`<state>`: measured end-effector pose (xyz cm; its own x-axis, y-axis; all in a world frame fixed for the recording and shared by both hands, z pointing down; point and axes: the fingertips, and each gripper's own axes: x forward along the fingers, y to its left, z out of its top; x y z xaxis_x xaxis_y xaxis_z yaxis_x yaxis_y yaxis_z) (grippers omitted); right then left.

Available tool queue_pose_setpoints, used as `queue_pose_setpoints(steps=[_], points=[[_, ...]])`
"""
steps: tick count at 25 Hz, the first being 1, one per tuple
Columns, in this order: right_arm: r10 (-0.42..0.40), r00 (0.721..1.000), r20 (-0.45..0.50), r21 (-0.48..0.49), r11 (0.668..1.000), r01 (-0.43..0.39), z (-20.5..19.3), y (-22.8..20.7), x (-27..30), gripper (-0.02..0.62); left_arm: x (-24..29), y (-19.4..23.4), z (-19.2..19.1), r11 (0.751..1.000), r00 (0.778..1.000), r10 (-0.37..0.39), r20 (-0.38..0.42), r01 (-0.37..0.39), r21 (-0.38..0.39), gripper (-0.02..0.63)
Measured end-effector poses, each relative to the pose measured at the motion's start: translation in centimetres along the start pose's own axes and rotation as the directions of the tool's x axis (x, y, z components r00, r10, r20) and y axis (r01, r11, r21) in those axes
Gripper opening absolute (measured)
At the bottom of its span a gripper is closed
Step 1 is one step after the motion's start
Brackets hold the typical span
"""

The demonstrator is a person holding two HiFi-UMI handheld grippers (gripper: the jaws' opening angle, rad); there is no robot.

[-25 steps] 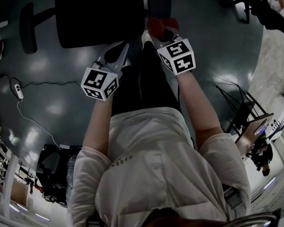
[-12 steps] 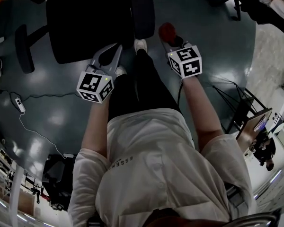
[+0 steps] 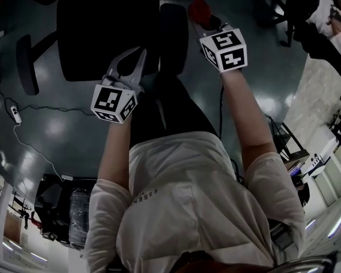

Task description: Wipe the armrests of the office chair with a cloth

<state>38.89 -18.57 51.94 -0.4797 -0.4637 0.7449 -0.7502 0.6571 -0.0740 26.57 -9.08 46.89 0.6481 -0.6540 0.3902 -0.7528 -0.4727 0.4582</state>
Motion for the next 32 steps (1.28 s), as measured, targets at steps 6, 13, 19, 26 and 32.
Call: queue_pose_setpoints(steps=[6,13,19,26,32], points=[[0.12,0.993,0.001,-0.103,0.988,-0.119,5.6,-0.8,5.7,0.051,2.1,1.7,0.6,0.997,0.998,0.05,0.026,-0.048,-0.06,0.017],[0.321,0.938,-0.133,-0.152,0.928,-0.339,5.0,3.7,9.8,0.051,2.2,3.7,0.5,0.991,0.996,0.089,0.032,-0.085,-0.105,0.017],[0.35,0.929,-0.12,-0.048,0.933,-0.357,4.1,2.7,9.2,0.049,2.5,3.8,0.4,0.991,0.997,0.08,0.018,-0.078,-0.111,0.017],[0.313,0.943,-0.11,0.027,0.95,-0.311,2.0,-0.3,7.2,0.049,4.2,2.5,0.7,0.996,0.999,0.043,-0.004,-0.043,-0.08,0.017],[0.268,0.962,-0.046,0.118,0.958,-0.261,0.7,-0.9,5.3,0.049,4.6,1.4,0.2,0.998,1.0,0.005,-0.025,-0.006,-0.062,0.017]])
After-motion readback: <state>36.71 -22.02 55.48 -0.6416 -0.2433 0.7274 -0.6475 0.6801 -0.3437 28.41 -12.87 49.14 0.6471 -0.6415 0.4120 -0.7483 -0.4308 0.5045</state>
